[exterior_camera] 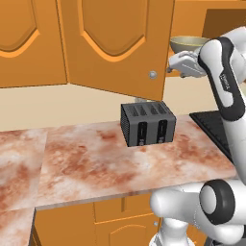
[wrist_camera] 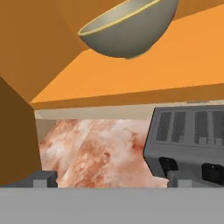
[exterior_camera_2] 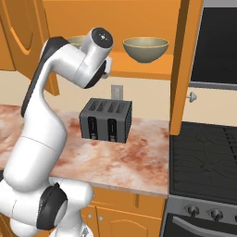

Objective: Move the bowls from the cabinet to the plates on the dining table.

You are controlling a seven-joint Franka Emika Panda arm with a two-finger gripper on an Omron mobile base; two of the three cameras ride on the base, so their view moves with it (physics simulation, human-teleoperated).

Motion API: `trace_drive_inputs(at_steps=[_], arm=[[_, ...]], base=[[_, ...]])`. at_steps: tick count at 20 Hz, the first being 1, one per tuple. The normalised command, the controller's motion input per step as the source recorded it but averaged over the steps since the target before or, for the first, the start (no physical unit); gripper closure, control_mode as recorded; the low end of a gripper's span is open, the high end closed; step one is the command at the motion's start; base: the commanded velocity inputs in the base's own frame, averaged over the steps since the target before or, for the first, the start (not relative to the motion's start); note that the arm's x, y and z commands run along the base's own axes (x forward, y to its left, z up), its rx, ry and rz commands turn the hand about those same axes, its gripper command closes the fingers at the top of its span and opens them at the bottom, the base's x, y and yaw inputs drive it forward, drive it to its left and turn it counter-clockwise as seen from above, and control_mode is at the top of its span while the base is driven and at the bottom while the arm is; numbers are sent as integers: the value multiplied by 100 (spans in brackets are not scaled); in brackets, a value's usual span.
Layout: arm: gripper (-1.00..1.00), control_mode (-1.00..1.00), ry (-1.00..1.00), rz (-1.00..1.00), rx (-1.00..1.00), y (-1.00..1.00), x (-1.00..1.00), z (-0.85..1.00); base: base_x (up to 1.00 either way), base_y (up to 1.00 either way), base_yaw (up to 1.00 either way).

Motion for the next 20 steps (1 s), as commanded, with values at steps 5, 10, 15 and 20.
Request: trace_drive_inputs(at_steps=[5,10,15,20], arm=[[-100,-100,0,9,0,33,10,0],[-100,-100,0,9,0,42,0,0],[-100,-100,0,10,0,51,-8,0],[-100,-100,-5,8,0,60,-59,0]], base=[[0,0,0],[0,0,0],[0,0,0],[0,0,0]])
